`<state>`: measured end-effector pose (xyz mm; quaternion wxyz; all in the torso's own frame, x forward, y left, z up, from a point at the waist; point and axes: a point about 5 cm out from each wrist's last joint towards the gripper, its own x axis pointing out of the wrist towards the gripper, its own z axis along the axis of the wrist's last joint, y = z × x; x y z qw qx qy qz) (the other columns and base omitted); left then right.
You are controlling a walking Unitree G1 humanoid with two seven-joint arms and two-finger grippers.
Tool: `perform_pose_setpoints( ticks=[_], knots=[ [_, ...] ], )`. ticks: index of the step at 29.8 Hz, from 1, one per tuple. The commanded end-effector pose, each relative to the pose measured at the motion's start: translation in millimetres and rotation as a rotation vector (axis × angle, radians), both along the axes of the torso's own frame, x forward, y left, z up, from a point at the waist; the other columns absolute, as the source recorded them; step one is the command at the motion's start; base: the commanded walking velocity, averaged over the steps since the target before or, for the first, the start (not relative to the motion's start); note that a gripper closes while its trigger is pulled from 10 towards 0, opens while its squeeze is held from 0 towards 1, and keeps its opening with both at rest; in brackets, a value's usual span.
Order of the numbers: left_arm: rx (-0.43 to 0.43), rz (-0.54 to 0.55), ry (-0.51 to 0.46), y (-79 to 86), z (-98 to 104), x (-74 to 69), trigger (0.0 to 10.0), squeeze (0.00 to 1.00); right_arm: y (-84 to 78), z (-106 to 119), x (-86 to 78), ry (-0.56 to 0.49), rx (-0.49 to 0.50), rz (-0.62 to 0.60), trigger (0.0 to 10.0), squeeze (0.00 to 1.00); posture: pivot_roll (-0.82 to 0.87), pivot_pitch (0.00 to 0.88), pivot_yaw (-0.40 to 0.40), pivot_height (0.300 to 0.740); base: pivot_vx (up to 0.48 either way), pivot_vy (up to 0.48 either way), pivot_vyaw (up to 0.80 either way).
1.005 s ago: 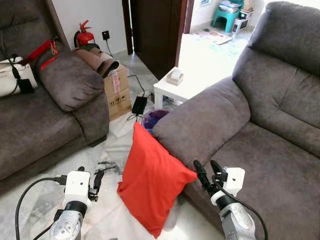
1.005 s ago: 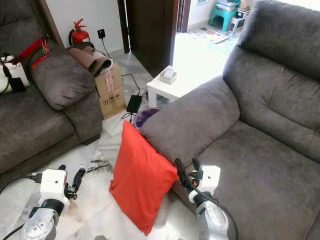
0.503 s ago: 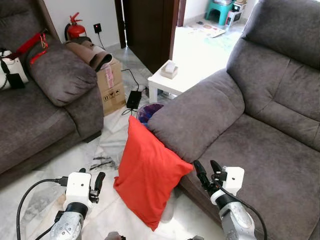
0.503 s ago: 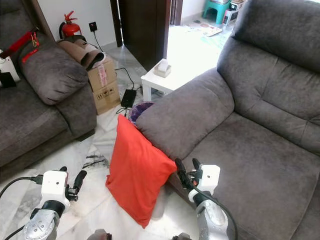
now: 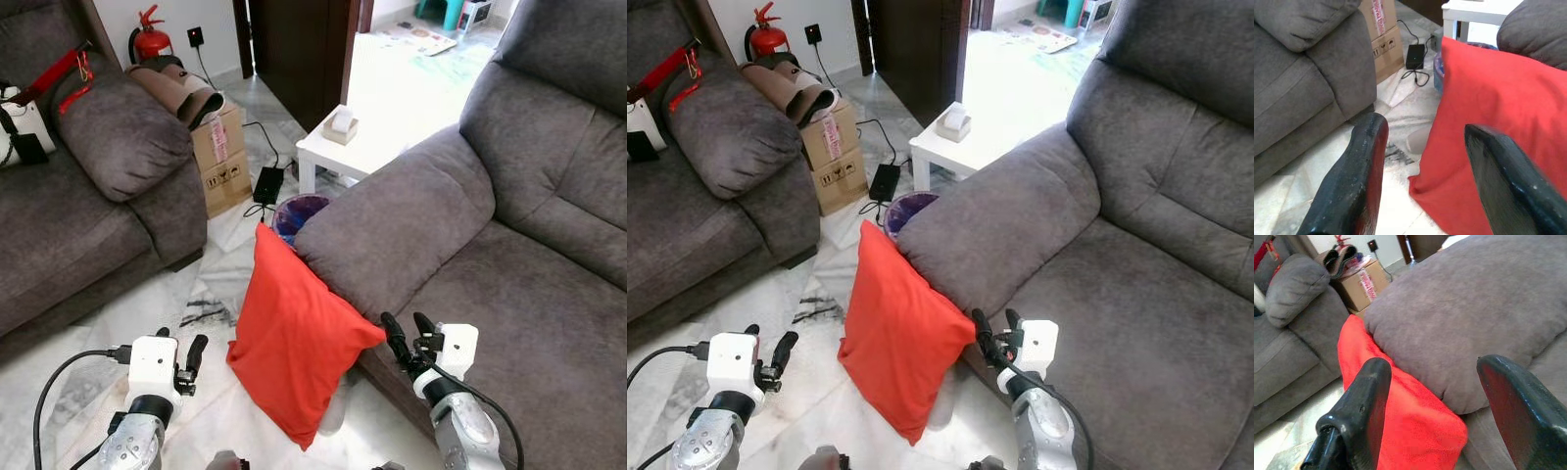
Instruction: Move the pillow to the sofa from floor
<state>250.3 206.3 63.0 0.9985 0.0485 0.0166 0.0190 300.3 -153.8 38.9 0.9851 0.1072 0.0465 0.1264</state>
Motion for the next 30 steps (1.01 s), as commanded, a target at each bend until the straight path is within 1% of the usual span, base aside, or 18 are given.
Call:
perform_pose_setpoints(
  ticks=[1, 4, 5, 11, 14, 20, 23, 25, 29, 30],
  knots=[
    [-0.006, 0.000, 0.023, 0.0, -5.3, -5.6, 10.0, 0.00, 1.0, -6.0, -4.3, 0.022, -0.002, 0.007, 10.0, 0.00, 0.08, 0.193, -0.004, 0.630, 0.000, 0.000, 0.00],
    [0.006, 0.002, 0.037, 0.3, -7.1, -6.0, 10.0, 0.00, 1.9, -7.7, -5.0, 0.030, -0.029, 0.009, 10.0, 0.00, 0.08, 0.193, -0.004, 0.630, 0.000, 0.000, 0.00],
    [0.001, -0.001, 0.034, -0.3, -6.9, -6.0, 10.0, 0.00, 2.9, -8.0, -5.1, 0.031, -0.015, 0.009, 10.0, 0.00, 0.08, 0.193, -0.004, 0.630, 0.000, 0.000, 0.00],
    [-0.019, -0.009, 0.030, -2.3, -5.9, -5.6, 10.0, 0.00, 6.8, -7.2, -5.4, 0.023, -0.007, 0.021, 10.0, 0.00, 0.07, 0.194, -0.005, 0.630, 0.000, 0.000, 0.00],
    [-0.023, -0.009, 0.034, -2.4, -6.5, -5.5, 10.0, 0.00, 11.2, -7.8, -5.9, 0.023, -0.035, 0.059, 10.0, 0.00, 0.07, 0.193, -0.006, 0.630, 0.000, 0.000, 0.00],
    [-0.032, -0.008, 0.042, -2.2, -7.5, -5.4, 10.0, 0.00, 13.8, -9.8, -6.8, 0.032, -0.037, 0.071, 10.0, 0.00, 0.07, 0.192, -0.007, 0.630, 0.000, 0.000, 0.00],
    [-0.012, 0.020, 0.072, 3.0, -14.4, -8.0, 10.0, 0.00, 15.6, -10.4, -8.1, 0.027, -0.058, 0.095, 10.0, 0.00, 0.07, 0.193, -0.006, 0.630, 0.000, 0.000, 0.00],
    [-0.009, 0.034, 0.110, 6.9, -24.0, -12.2, 10.0, 0.00, 16.4, -11.3, -8.6, 0.033, -0.063, 0.099, 10.0, 0.00, 0.07, 0.191, -0.004, 0.630, 0.000, 0.000, 0.00],
    [0.005, 0.045, 0.132, 10.2, -29.9, -16.3, 10.0, 0.00, 16.4, -10.9, -9.1, 0.025, -0.061, 0.102, 10.0, 0.00, 0.07, 0.192, -0.003, 0.630, 0.000, 0.000, 0.00],
    [0.008, 0.057, 0.141, 12.8, -31.6, -18.6, 10.0, 0.00, 15.6, -10.6, -9.3, 0.019, -0.068, 0.101, 10.0, 0.00, 0.07, 0.192, -0.001, 0.630, 0.000, 0.000, 0.71]
  ],
)
